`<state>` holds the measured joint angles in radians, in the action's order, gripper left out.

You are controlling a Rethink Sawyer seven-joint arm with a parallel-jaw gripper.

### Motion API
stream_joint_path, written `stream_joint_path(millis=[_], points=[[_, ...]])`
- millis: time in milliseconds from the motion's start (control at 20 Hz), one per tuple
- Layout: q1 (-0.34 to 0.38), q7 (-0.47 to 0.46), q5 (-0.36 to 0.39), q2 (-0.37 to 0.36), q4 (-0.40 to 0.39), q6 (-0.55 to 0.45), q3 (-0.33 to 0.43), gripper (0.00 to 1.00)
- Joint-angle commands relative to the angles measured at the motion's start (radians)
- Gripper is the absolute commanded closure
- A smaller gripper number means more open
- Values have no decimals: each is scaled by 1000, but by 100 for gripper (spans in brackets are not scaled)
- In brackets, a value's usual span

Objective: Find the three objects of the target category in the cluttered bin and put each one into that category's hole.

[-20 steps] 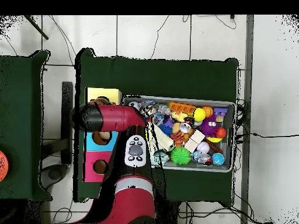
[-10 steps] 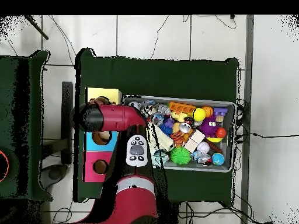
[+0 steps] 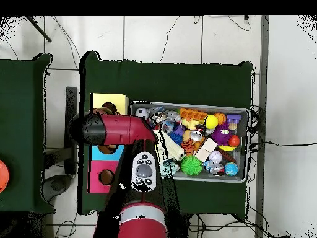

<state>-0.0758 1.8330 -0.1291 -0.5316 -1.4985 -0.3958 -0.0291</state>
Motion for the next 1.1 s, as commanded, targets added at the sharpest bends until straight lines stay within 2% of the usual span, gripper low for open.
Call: stream_joint_path(millis=[50,300,550,800,950,1100], points=[[2,147,-28,-80,-92,-145,42,100],[-1,151,-25,-101,-80,-173,33,100],[-28,173,-8,-167,-90,-217,-35,100],[55,75,-4,-264,-210,-189,2,100],[106,32,-4,-292,-250,-162,36,100],[138,2,2,-316,-259,-177,54,100]])
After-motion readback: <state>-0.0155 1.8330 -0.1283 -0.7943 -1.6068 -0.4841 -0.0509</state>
